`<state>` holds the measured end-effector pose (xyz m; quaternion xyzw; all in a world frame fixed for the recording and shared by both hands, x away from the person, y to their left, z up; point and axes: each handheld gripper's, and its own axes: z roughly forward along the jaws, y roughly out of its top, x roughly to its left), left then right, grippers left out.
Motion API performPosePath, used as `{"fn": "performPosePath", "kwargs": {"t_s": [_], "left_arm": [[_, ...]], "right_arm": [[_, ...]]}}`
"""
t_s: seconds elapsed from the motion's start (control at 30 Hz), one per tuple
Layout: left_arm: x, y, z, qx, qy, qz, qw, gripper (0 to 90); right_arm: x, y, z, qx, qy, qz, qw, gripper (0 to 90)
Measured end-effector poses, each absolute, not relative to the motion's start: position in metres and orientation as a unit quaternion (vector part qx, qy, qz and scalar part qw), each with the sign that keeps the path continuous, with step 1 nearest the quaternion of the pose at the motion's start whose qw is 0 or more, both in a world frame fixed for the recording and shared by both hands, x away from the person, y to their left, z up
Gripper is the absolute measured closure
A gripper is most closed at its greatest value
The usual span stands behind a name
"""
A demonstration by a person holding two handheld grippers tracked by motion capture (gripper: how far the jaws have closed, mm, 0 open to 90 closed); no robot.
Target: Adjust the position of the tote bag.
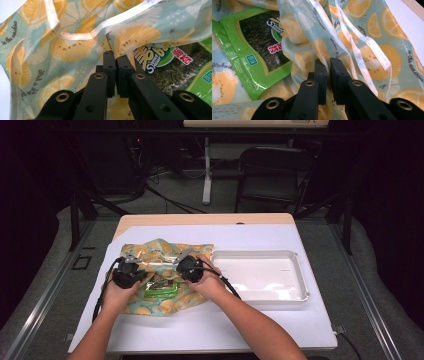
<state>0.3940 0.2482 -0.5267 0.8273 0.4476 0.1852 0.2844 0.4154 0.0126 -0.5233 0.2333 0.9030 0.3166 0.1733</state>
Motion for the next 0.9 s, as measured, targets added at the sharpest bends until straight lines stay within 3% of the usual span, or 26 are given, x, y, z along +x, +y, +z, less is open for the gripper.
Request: {"fn": "performPosePath", "kwargs": {"t_s": [0.2,0.4,0.53,0.6,0.73,0.83,0.9], "left_arm": [[0.389,0.25,-0.515,0.826,0.441,0.182,0.299,84.5],[0.383,0.252,-0.496,0.824,0.42,0.178,0.336,61.7],[0.381,0.248,-0.486,0.833,0.389,0.213,0.331,51.7],[0.383,0.244,-0.486,0.836,0.384,0.22,0.324,51.8],[0.39,0.239,-0.494,0.847,0.389,0.202,0.301,61.9],[0.394,0.234,-0.501,0.853,0.388,0.196,0.29,76.3],[0.395,0.232,-0.503,0.854,0.387,0.196,0.288,78.1]], "right_arm": [[0.415,0.014,-0.526,0.233,0.904,0.314,0.17,84.2],[0.415,0.015,-0.529,0.235,0.904,0.314,0.17,84.2],[0.416,0.015,-0.529,0.235,0.904,0.314,0.169,84.0],[0.416,0.015,-0.529,0.236,0.904,0.314,0.168,83.5],[0.415,0.013,-0.526,0.234,0.904,0.318,0.167,80.4],[0.413,0.01,-0.519,0.236,0.897,0.336,0.164,71.0],[0.412,0.01,-0.516,0.236,0.895,0.342,0.163,68.5]]}}
